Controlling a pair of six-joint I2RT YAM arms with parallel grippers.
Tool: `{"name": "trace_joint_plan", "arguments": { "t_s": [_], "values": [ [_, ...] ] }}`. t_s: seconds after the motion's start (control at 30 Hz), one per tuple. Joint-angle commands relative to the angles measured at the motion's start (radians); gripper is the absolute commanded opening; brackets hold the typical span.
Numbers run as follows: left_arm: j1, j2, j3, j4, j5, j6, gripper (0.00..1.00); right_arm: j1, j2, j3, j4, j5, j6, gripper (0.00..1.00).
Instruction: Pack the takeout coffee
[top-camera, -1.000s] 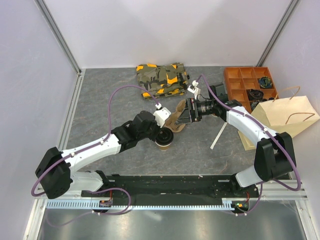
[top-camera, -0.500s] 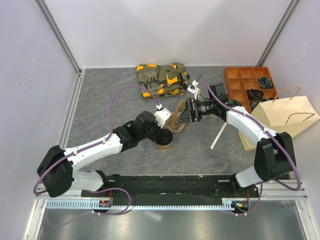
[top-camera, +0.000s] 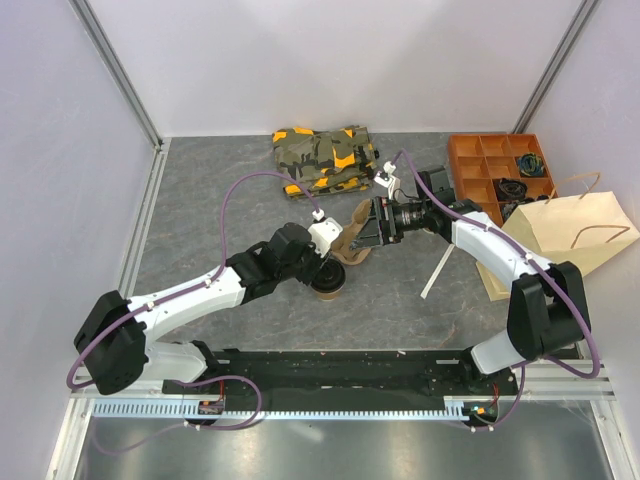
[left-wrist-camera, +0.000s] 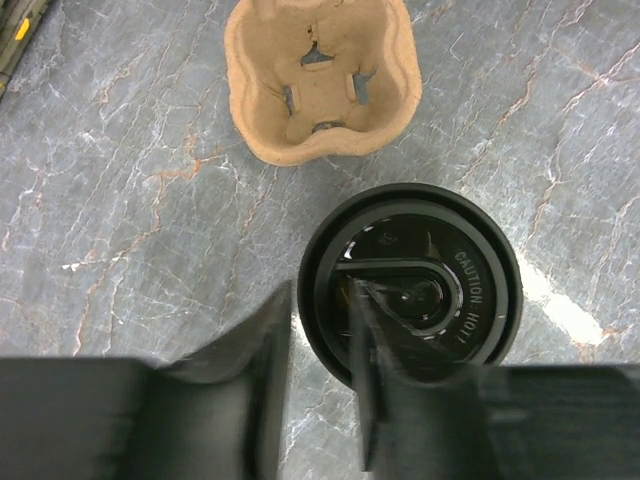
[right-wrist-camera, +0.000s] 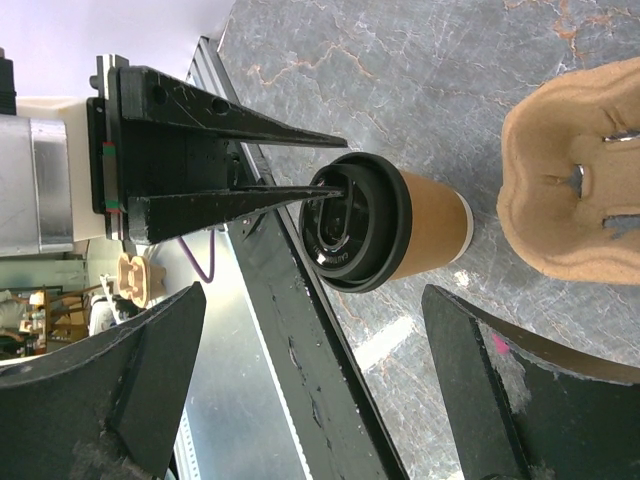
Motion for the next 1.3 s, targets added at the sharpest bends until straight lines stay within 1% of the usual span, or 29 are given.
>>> {"name": "trace_joint_plan", "arguments": {
  "t_s": [0.0,0.07,0.1,0.17,0.2,0.23,0.3,0.33,0.37,0.4,0.43,0.47,0.5,0.53,0.57,0.6,0.63,0.67,0.7,0.83,0.93,1.0,1.27],
  "values": [
    [-0.004,-0.028,0.055,-0.021,-0.006,-0.019,0.43,0.004,0.004,0.010,0.017,-0.018,-0.018,0.98],
    [-0.004,-0.051,0.087,-0.056,0.008,-0.023,0.44,0.004,0.005,0.017,0.012,-0.019,-0.022,0.98],
    [-0.003,-0.065,0.093,-0.065,0.021,-0.027,0.47,0.004,0.005,0.025,0.009,-0.019,-0.027,0.98],
    [0.002,-0.106,0.119,-0.104,0.044,-0.039,0.49,0.004,0.008,0.037,0.001,-0.019,-0.041,0.98],
    [0.011,-0.120,0.130,-0.124,0.090,-0.039,0.51,0.004,0.007,0.048,0.001,-0.019,-0.044,0.98],
    [0.023,-0.134,0.151,-0.159,0.130,-0.102,0.51,0.004,0.007,0.054,0.001,-0.019,-0.048,0.97],
    [0.119,-0.170,0.171,-0.191,0.353,-0.162,0.51,0.006,0.010,0.068,0.018,-0.027,-0.041,0.95],
    [0.165,-0.178,0.170,-0.196,0.459,-0.221,0.50,0.007,0.011,0.066,0.033,-0.031,-0.010,0.91],
    [0.243,-0.192,0.167,-0.194,0.635,-0.251,0.47,0.018,0.011,0.053,0.053,-0.035,0.014,0.88],
    [0.273,-0.195,0.152,-0.187,0.711,-0.274,0.42,0.027,0.007,0.040,0.116,-0.039,0.040,0.85],
    [0.296,-0.195,0.145,-0.182,0.759,-0.315,0.40,0.035,0.002,0.025,0.159,-0.045,0.116,0.77],
    [0.325,-0.192,0.138,-0.181,0.829,-0.335,0.37,0.062,-0.009,-0.011,0.205,-0.044,0.158,0.73],
    [0.345,-0.187,0.113,-0.172,0.885,-0.358,0.30,0.076,-0.016,-0.033,0.315,-0.042,0.206,0.67],
    [0.362,-0.183,0.096,-0.155,0.940,-0.410,0.26,0.093,-0.022,-0.053,0.360,-0.033,0.259,0.55],
    [0.380,-0.178,0.079,-0.107,1.024,-0.447,0.23,0.130,-0.027,-0.085,0.413,-0.029,0.330,0.49],
    [0.384,-0.169,0.043,-0.077,1.051,-0.516,0.18,0.148,-0.026,-0.096,0.464,-0.021,0.356,0.43],
    [0.382,-0.171,0.024,-0.044,1.074,-0.551,0.16,0.165,-0.020,-0.105,0.480,-0.016,0.372,0.33],
    [0.382,-0.169,-0.015,0.039,1.094,-0.584,0.13,0.194,-0.010,-0.118,0.491,-0.012,0.387,0.29],
    [0.382,-0.169,-0.031,0.065,1.089,-0.622,0.13,0.205,-0.004,-0.125,0.500,-0.006,0.390,0.19],
    [0.384,-0.126,-0.076,0.120,1.062,-0.644,0.09,0.237,0.036,-0.162,0.555,-0.001,0.435,0.06],
    [0.384,-0.097,-0.111,0.207,1.062,-0.694,0.07,0.237,0.065,-0.179,0.574,-0.013,0.436,0.01],
    [0.384,-0.082,-0.128,0.240,1.055,-0.694,0.06,0.237,0.085,-0.188,0.578,-0.018,0.433,0.00],
    [0.398,0.021,-0.132,0.298,1.068,-0.707,0.03,0.236,0.158,-0.208,0.604,-0.039,0.421,0.00]
  ]
}}
